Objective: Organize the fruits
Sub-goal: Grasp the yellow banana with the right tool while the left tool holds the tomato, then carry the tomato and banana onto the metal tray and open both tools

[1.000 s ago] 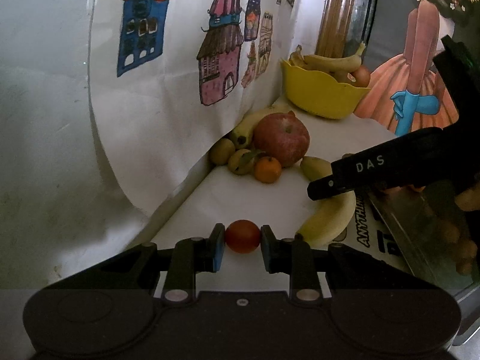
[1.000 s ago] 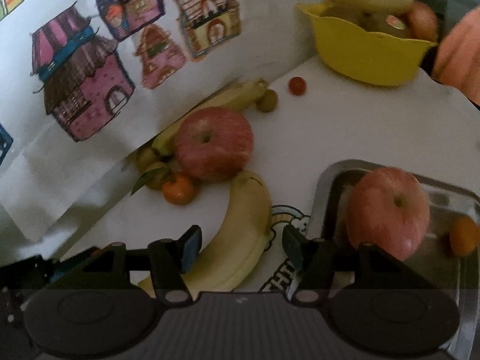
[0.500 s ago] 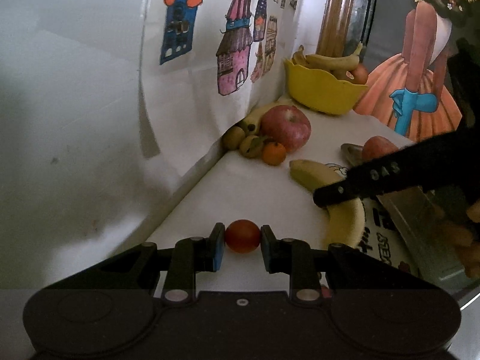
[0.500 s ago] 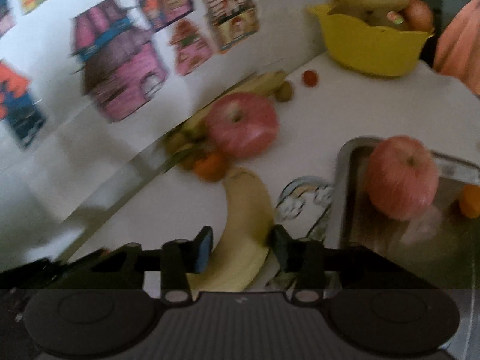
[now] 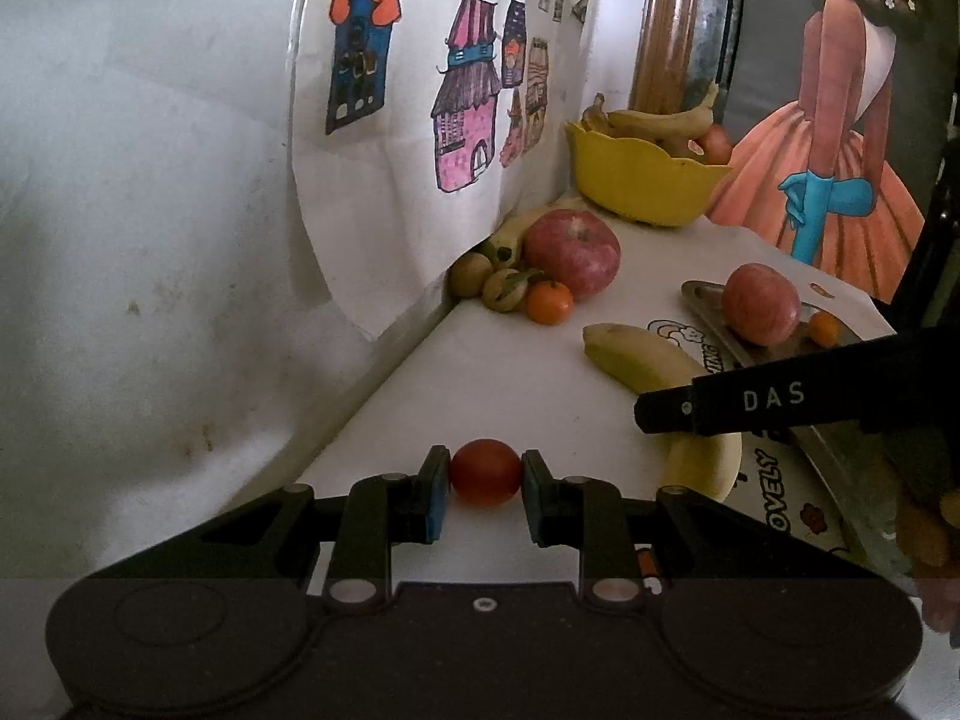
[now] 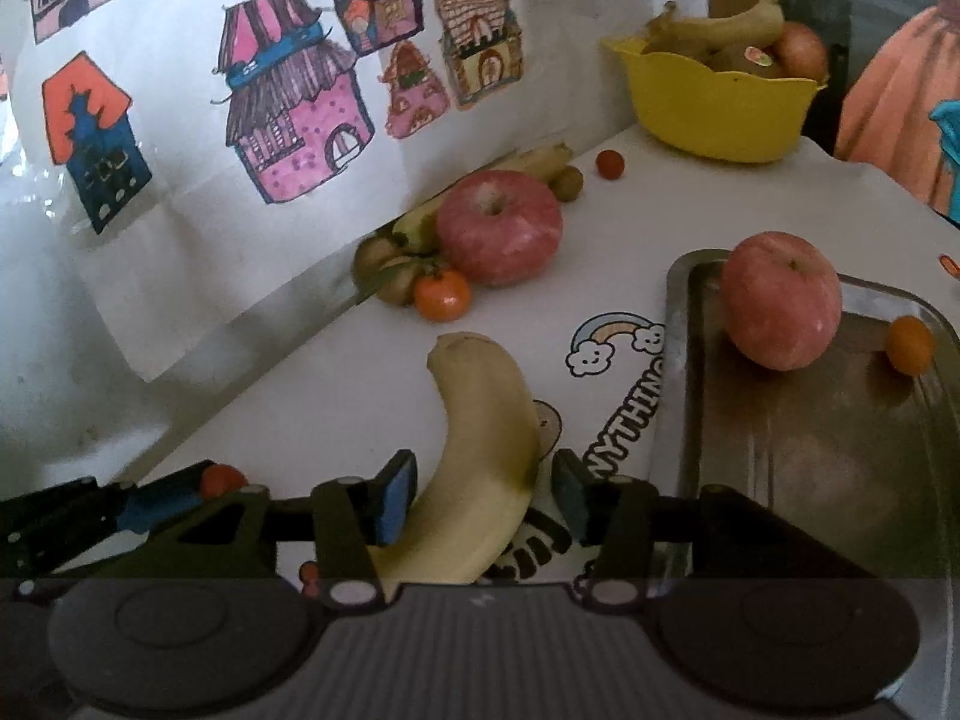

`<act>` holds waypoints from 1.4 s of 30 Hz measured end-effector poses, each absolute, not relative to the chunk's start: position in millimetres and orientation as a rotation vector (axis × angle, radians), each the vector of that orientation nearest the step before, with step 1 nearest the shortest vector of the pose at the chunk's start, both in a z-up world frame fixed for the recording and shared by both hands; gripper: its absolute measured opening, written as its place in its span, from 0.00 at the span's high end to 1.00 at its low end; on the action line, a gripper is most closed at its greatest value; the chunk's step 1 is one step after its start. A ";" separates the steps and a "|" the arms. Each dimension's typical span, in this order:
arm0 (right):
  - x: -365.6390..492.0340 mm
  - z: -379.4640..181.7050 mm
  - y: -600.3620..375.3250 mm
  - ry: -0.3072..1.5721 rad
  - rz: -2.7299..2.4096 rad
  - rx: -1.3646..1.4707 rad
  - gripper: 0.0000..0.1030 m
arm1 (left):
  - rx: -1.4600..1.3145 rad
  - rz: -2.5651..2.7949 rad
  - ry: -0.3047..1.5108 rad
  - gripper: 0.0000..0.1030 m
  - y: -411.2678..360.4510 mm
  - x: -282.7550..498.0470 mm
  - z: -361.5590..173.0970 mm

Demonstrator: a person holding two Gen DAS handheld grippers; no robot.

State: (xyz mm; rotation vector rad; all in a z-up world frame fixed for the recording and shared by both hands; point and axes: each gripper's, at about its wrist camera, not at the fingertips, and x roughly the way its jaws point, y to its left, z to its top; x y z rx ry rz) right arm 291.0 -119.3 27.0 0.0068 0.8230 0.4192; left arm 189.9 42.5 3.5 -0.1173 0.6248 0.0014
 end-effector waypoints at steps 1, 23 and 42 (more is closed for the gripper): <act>288.7 27.5 -120.6 0.819 0.414 0.013 0.55 | -0.116 0.004 0.625 0.74 42.3 189.5 4.0; 218.4 37.5 -184.1 0.755 0.406 0.320 0.64 | -0.121 -0.041 0.602 0.74 11.1 175.3 17.7; 219.3 55.2 -256.0 0.669 0.343 0.433 0.63 | -0.095 -0.105 0.572 0.74 -34.5 197.3 34.7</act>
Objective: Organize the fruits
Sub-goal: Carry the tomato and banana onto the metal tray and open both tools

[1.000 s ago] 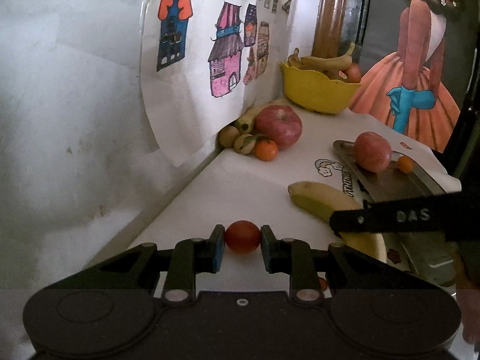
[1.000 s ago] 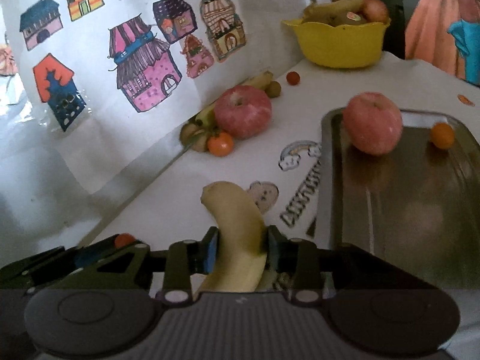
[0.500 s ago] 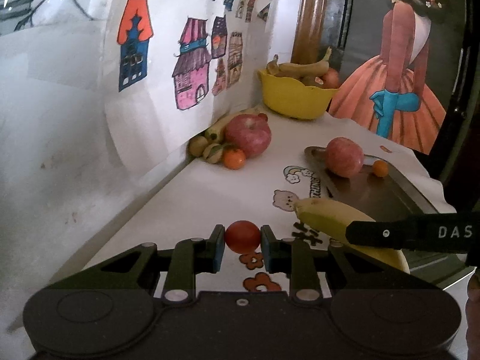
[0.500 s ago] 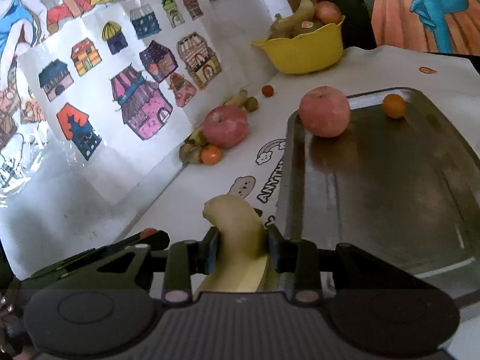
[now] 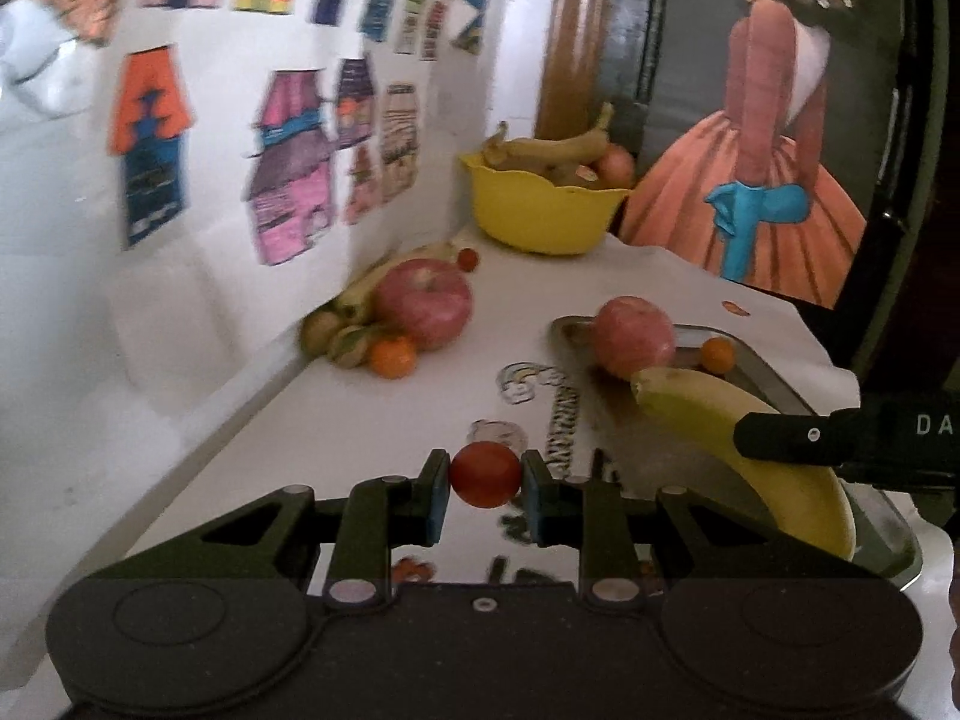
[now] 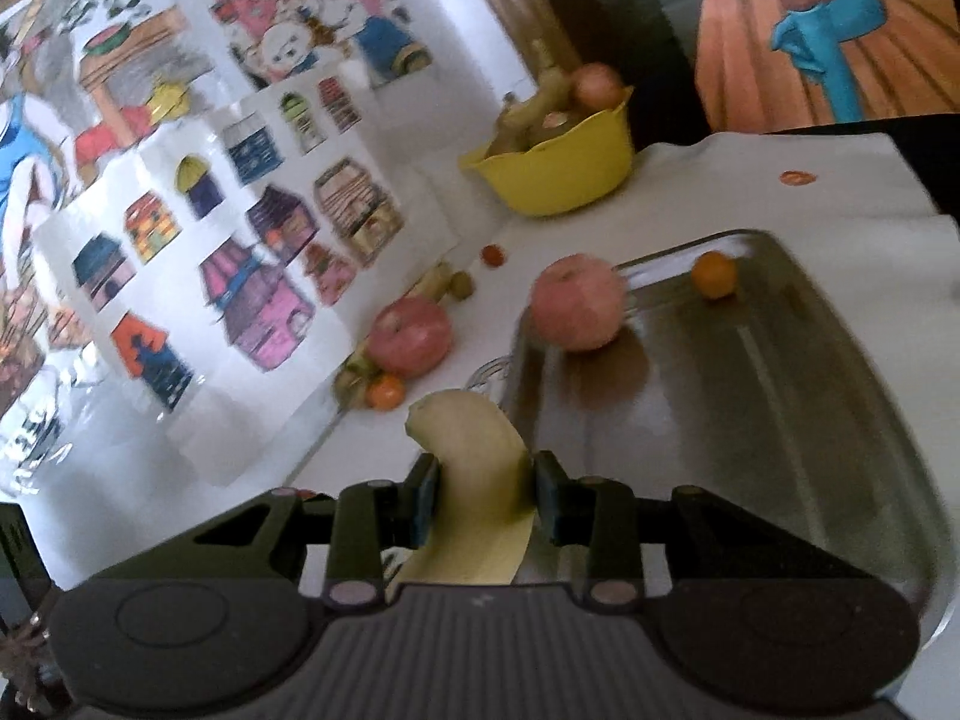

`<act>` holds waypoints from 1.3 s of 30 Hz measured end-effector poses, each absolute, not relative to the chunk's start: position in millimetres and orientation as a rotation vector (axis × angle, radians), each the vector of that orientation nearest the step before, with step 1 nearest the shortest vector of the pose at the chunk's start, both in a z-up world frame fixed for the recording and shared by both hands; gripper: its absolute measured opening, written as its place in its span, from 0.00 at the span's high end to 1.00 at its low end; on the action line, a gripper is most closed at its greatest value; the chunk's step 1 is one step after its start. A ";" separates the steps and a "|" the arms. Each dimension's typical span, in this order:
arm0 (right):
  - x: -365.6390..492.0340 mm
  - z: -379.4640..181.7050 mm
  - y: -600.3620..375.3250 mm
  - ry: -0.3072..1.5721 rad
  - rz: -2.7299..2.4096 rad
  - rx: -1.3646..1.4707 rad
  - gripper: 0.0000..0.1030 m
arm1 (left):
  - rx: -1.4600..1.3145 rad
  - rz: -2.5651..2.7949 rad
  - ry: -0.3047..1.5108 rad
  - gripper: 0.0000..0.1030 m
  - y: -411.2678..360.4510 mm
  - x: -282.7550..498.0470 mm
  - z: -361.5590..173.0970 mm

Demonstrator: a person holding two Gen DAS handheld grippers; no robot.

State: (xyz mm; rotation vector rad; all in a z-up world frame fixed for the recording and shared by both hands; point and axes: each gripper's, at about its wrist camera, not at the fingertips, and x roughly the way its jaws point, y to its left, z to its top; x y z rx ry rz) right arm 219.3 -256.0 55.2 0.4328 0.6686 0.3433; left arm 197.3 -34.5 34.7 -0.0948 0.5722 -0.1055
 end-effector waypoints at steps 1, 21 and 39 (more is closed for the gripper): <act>221.5 54.7 -262.2 0.669 0.333 0.438 0.63 | -0.094 -0.111 0.574 0.74 -38.4 200.8 34.5; 285.8 11.6 -356.0 0.693 0.192 0.457 0.63 | 0.025 -0.259 0.603 0.74 -151.3 285.1 10.2; 291.2 8.9 -357.2 0.678 0.205 0.431 0.64 | 0.087 -0.244 0.659 0.72 -169.6 300.5 -2.3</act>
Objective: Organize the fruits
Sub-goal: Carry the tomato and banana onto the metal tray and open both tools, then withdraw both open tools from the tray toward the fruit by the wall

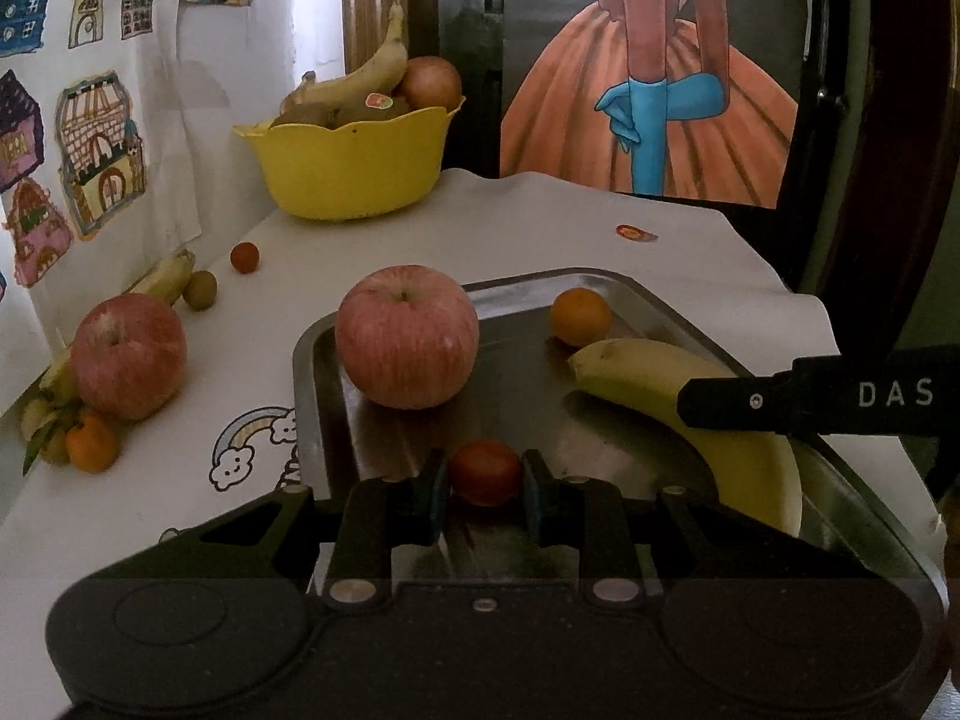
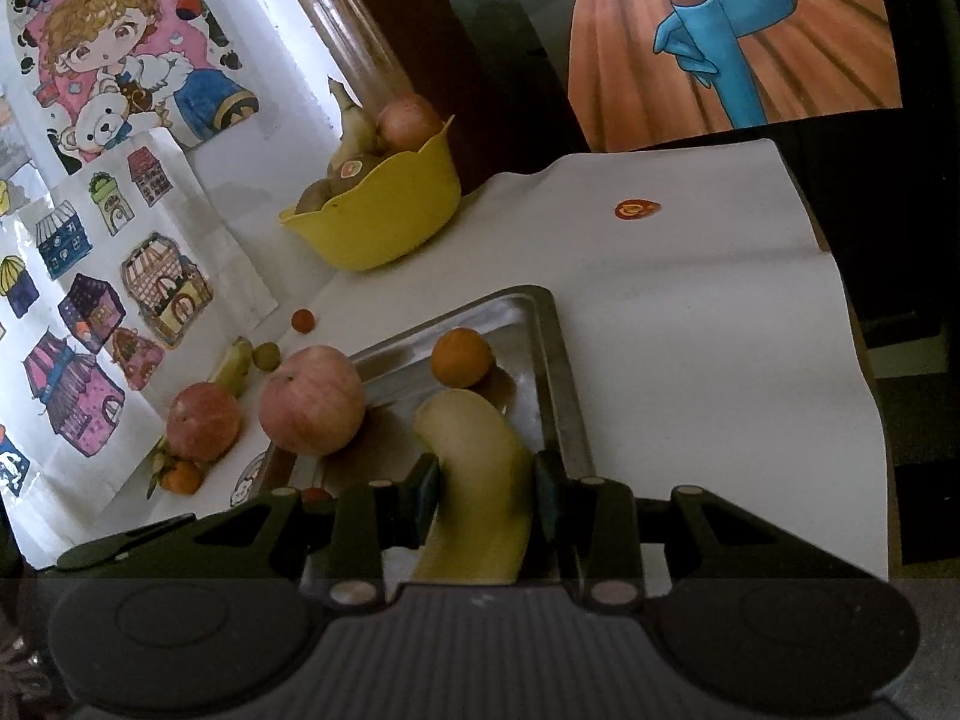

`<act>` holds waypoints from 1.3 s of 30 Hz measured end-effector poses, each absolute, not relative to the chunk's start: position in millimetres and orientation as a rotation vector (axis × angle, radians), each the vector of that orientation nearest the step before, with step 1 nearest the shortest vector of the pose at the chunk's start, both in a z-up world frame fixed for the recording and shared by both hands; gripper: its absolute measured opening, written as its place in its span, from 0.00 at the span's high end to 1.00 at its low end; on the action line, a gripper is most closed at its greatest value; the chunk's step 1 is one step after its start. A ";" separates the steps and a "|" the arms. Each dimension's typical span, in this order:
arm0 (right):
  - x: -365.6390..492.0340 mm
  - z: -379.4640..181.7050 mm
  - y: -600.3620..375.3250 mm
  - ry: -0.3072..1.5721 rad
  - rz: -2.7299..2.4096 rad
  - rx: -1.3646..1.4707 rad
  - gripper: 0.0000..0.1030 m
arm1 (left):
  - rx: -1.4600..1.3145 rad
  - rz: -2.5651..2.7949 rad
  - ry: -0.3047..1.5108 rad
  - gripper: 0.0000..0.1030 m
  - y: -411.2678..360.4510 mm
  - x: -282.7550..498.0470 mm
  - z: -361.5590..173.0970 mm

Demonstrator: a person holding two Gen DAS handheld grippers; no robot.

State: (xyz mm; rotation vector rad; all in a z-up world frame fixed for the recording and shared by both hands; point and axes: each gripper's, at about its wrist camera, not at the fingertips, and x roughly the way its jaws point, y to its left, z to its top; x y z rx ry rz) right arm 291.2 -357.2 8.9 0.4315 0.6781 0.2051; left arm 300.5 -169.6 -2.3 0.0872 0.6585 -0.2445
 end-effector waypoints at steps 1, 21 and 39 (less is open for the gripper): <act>291.2 8.9 -357.3 0.677 0.205 0.430 0.64 | 0.087 -0.242 0.659 0.72 -169.3 300.2 -2.2; 268.2 33.0 -353.3 0.604 0.219 0.408 0.39 | 0.028 -0.185 0.562 0.11 -149.1 276.6 29.4; 197.9 76.6 -326.0 0.487 0.178 0.288 0.00 | -0.060 -0.075 0.438 0.01 -67.8 203.9 64.3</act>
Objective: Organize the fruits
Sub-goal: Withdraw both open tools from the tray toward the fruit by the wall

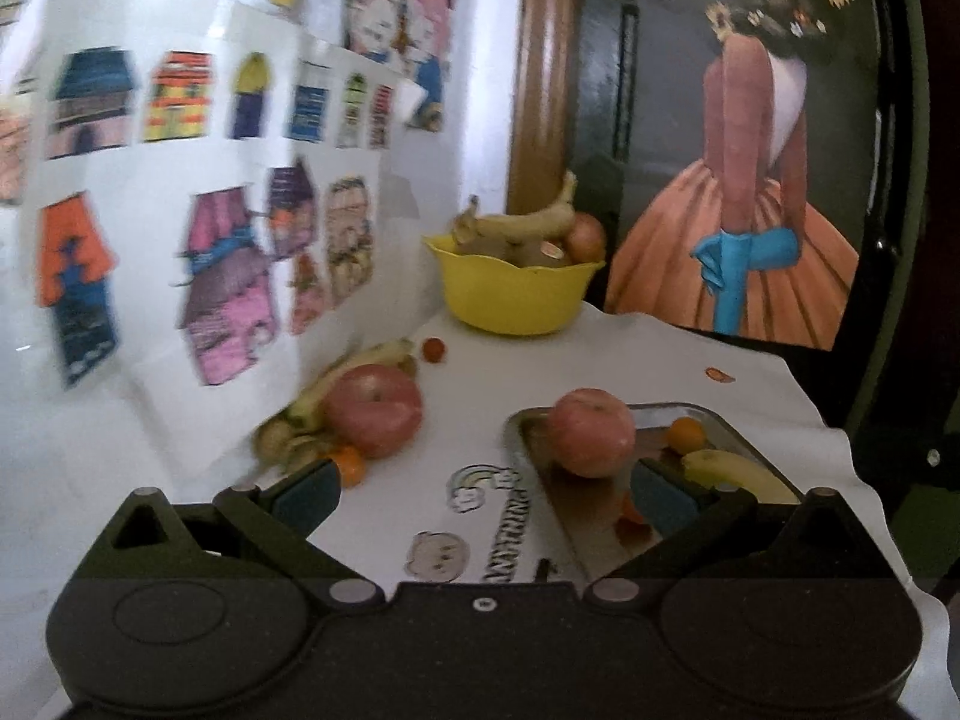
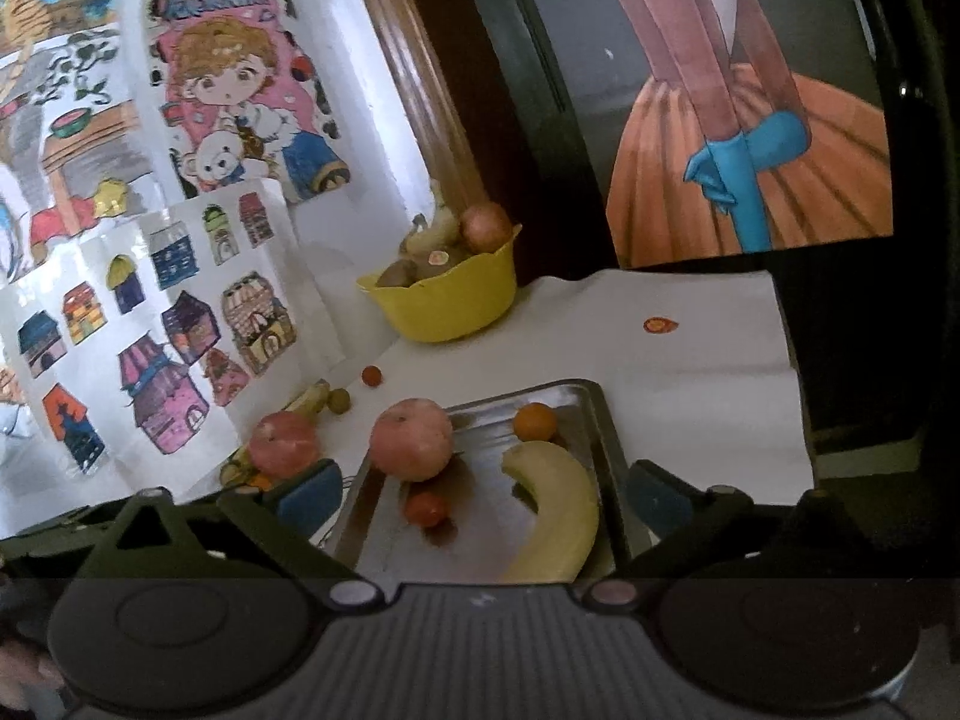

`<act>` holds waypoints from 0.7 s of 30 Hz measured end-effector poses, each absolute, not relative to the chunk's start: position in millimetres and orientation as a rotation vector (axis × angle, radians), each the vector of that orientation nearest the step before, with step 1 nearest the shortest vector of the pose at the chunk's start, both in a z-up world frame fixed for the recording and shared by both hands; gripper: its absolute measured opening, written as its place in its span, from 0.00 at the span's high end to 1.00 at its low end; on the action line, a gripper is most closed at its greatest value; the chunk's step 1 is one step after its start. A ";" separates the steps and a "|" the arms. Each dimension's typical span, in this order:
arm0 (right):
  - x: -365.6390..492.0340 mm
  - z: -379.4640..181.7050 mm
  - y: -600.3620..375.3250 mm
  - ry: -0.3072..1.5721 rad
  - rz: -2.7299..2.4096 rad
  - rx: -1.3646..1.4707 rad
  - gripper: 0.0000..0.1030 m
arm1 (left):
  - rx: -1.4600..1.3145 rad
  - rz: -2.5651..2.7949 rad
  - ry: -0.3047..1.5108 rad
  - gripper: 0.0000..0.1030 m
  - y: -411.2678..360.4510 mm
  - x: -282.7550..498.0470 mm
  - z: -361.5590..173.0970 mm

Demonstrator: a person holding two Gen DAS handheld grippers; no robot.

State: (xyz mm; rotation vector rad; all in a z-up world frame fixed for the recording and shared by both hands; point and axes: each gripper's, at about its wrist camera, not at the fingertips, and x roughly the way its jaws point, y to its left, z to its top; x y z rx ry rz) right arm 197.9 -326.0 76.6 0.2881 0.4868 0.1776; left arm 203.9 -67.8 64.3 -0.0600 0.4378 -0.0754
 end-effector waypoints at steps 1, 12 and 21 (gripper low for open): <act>193.5 77.6 -322.9 0.487 0.172 0.281 0.00 | -0.067 -0.070 0.433 0.01 -63.0 199.8 65.8; 145.9 86.3 -269.4 0.515 0.143 0.162 0.00 | -0.102 -0.018 0.433 0.01 -12.7 154.9 65.0; 119.1 69.8 -225.0 0.584 0.146 0.181 0.00 | -0.129 0.018 0.496 0.01 23.3 133.2 46.0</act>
